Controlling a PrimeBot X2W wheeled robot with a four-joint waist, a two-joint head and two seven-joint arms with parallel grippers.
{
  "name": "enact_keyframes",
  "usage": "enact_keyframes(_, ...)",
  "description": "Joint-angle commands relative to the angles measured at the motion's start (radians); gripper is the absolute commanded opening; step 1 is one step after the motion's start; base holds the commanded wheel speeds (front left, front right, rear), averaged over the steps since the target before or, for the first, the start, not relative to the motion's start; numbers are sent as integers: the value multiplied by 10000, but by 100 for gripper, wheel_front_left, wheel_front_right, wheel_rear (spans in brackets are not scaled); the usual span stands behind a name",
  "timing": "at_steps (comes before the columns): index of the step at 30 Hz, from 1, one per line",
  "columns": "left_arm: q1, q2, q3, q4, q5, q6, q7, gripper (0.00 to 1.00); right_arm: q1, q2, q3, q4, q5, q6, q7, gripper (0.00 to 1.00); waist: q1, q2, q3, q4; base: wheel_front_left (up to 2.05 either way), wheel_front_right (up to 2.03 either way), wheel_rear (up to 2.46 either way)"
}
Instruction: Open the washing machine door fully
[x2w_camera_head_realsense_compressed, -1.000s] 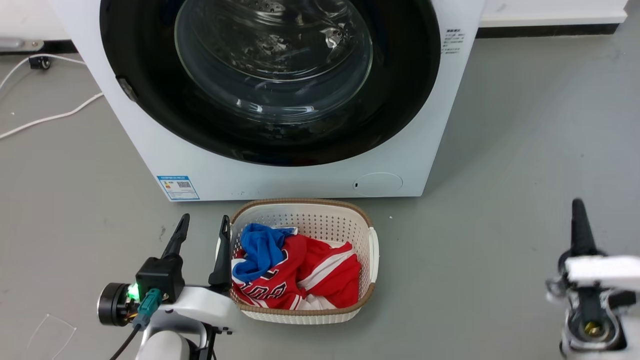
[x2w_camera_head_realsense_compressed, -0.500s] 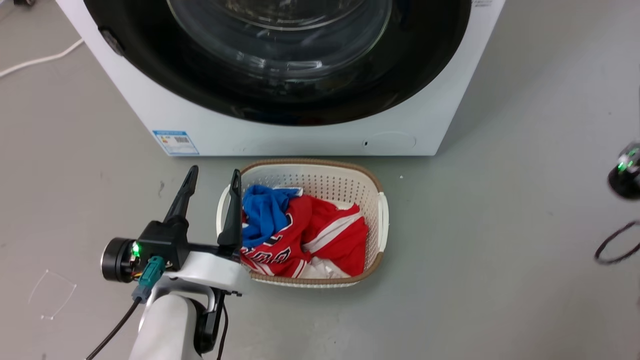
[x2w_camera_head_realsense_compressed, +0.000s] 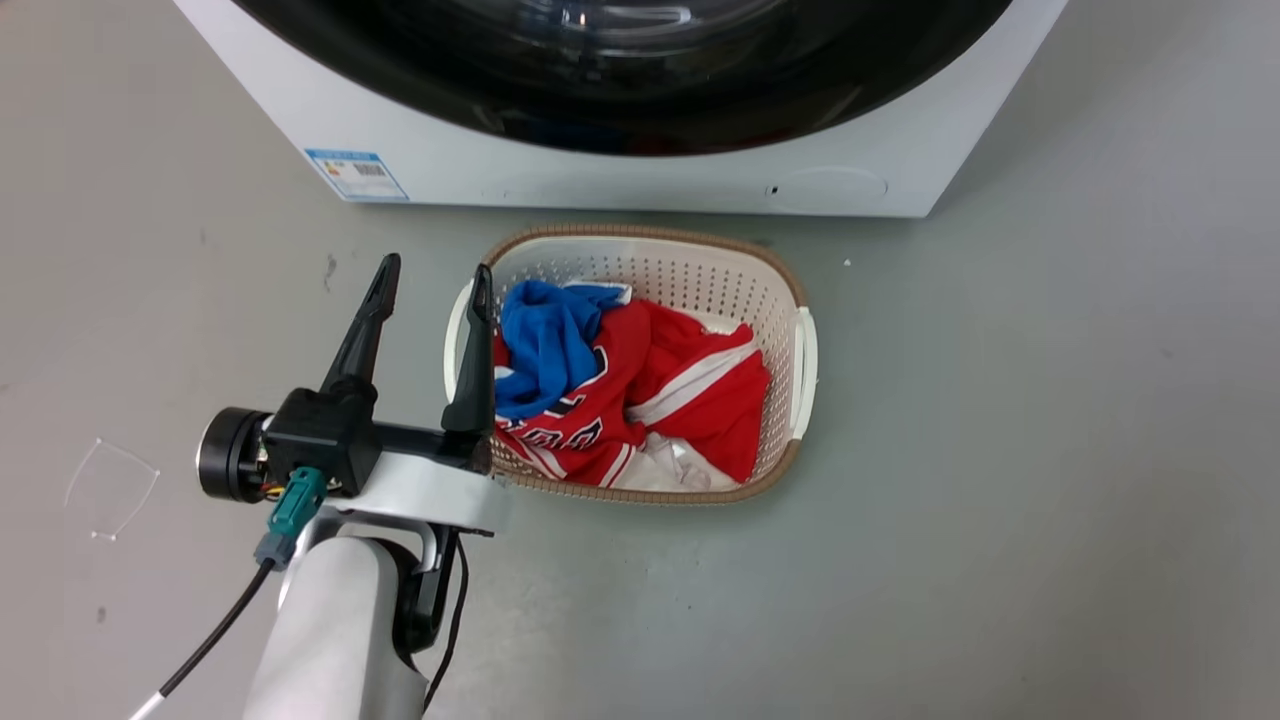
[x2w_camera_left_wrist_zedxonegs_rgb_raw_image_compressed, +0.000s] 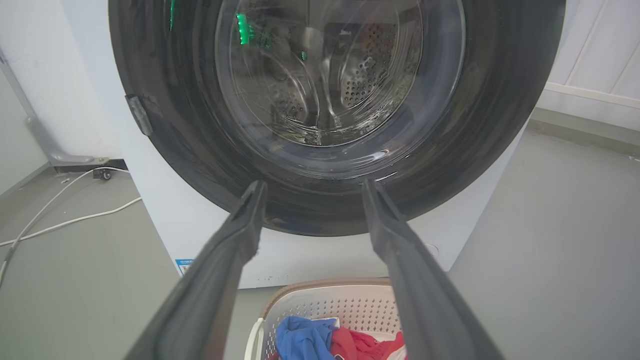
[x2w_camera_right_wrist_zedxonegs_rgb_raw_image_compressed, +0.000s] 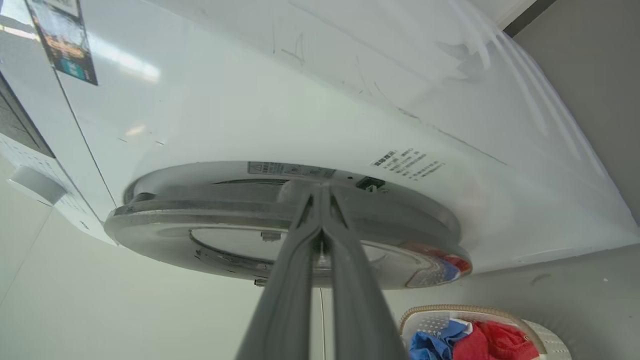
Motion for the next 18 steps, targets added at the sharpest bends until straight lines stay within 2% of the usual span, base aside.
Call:
enact_keyframes(1, -129, -12, -25, -37, 50, -29, -27, 100, -188, 71, 55, 41, -85, 4, 51, 0, -1, 0, 199, 64, 0, 0, 0)
enact_keyframes(7, -421, -31, -95, -211, 79, -40, -27, 100, -1129, 408, 779, 234, -1156, 4, 289, 0, -1, 0, 694, 155, 0, 0, 0)
enact_keyframes(18, -754, -48, -439, -460, -117, 83, -27, 100, -2333, 787, 635, 828, -2027, 3, -3, 0, -1, 0, 1433, 452, 0, 0, 0)
